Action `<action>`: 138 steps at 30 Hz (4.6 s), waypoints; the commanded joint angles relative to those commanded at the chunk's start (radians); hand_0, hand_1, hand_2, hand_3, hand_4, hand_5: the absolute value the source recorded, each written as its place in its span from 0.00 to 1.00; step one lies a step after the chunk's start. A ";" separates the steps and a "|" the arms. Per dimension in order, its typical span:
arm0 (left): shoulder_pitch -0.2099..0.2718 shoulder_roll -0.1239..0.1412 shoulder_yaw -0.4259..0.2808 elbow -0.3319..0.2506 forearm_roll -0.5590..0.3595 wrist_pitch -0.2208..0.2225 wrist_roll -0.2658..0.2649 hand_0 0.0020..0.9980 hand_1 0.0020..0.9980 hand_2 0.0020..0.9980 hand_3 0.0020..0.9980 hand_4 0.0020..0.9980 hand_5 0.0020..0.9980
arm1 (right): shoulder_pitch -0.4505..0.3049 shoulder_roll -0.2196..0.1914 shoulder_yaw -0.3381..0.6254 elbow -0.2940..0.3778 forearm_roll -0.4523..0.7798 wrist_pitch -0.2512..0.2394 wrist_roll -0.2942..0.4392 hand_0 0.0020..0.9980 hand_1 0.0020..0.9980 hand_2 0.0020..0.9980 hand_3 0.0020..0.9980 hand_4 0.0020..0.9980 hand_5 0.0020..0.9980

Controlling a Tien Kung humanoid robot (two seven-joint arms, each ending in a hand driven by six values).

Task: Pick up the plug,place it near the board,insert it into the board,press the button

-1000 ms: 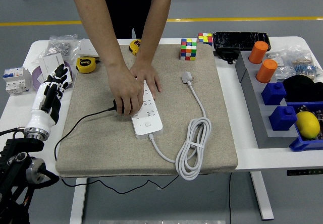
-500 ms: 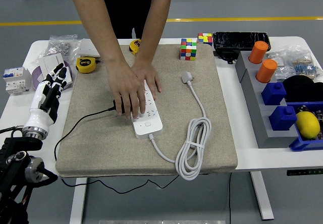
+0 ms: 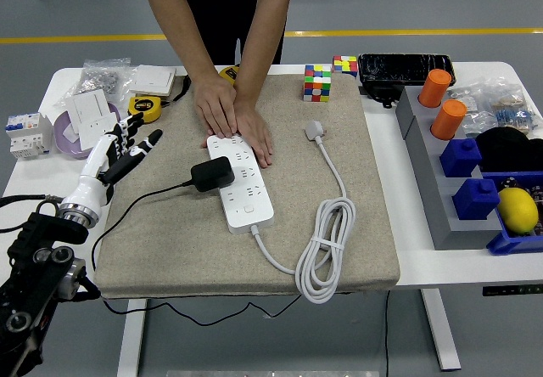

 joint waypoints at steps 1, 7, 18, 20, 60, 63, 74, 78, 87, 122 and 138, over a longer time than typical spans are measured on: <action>-0.010 -0.001 0.010 0.006 0.039 -0.001 0.006 1.00 1.00 0.94 0.89 1.00 0.40 | 0.000 0.000 -0.001 0.000 0.001 0.000 0.000 0.77 0.68 0.71 0.68 1.00 0.82; -0.095 -0.024 0.074 0.109 0.232 -0.014 0.047 1.00 1.00 0.93 0.82 1.00 0.20 | 0.000 0.000 0.000 0.000 0.001 0.000 -0.001 0.77 0.68 0.71 0.68 1.00 0.82; -0.154 -0.060 0.126 0.207 0.328 -0.010 0.064 0.95 0.92 0.70 0.74 1.00 0.12 | 0.002 0.001 0.004 0.000 -0.005 0.001 -0.001 0.77 0.68 0.71 0.68 1.00 0.82; -0.159 -0.065 0.130 0.220 0.332 -0.010 0.064 0.95 0.92 0.70 0.74 1.00 0.12 | 0.003 0.001 0.003 0.000 -0.004 0.001 -0.001 0.77 0.68 0.71 0.68 1.00 0.82; -0.135 -0.081 0.086 0.212 0.243 0.019 0.040 0.77 0.61 0.42 0.40 0.57 0.18 | -0.002 -0.001 -0.005 0.000 -0.003 0.002 -0.004 0.77 0.68 0.71 0.67 1.00 0.82; -0.134 -0.074 0.074 0.206 0.235 0.014 0.039 0.77 0.61 0.42 0.40 0.57 0.18 | -0.001 -0.001 -0.005 0.000 -0.003 0.002 -0.004 0.77 0.68 0.71 0.67 1.00 0.82; -0.101 -0.038 -0.015 0.211 0.253 0.003 0.049 0.76 0.63 0.43 0.40 0.57 0.17 | -0.002 0.001 0.004 0.000 -0.005 0.001 -0.004 0.77 0.68 0.71 0.67 1.00 0.82; -0.087 -0.027 0.003 0.216 0.243 -0.006 0.050 0.76 0.64 0.44 0.41 0.58 0.18 | -0.002 0.001 0.008 0.000 -0.006 0.002 -0.004 0.77 0.68 0.70 0.67 1.00 0.82; -0.089 -0.049 0.040 0.230 0.213 -0.024 0.036 0.77 0.68 0.52 0.48 0.83 0.30 | 0.006 0.002 -0.009 0.000 0.011 0.000 0.001 0.77 0.68 0.71 0.67 1.00 0.82; 0.054 -0.073 -0.038 -0.122 -0.563 0.122 -0.199 0.95 1.00 0.94 0.89 1.00 0.98 | -0.004 0.001 -0.005 0.000 -0.002 0.002 -0.004 0.77 0.68 0.70 0.67 1.00 0.82; 0.187 -0.057 -0.019 -0.373 -0.659 0.011 -0.120 0.30 0.22 0.35 0.85 0.97 0.46 | -0.007 0.006 0.002 0.000 0.005 0.000 -0.002 0.77 0.68 0.71 0.67 1.00 0.82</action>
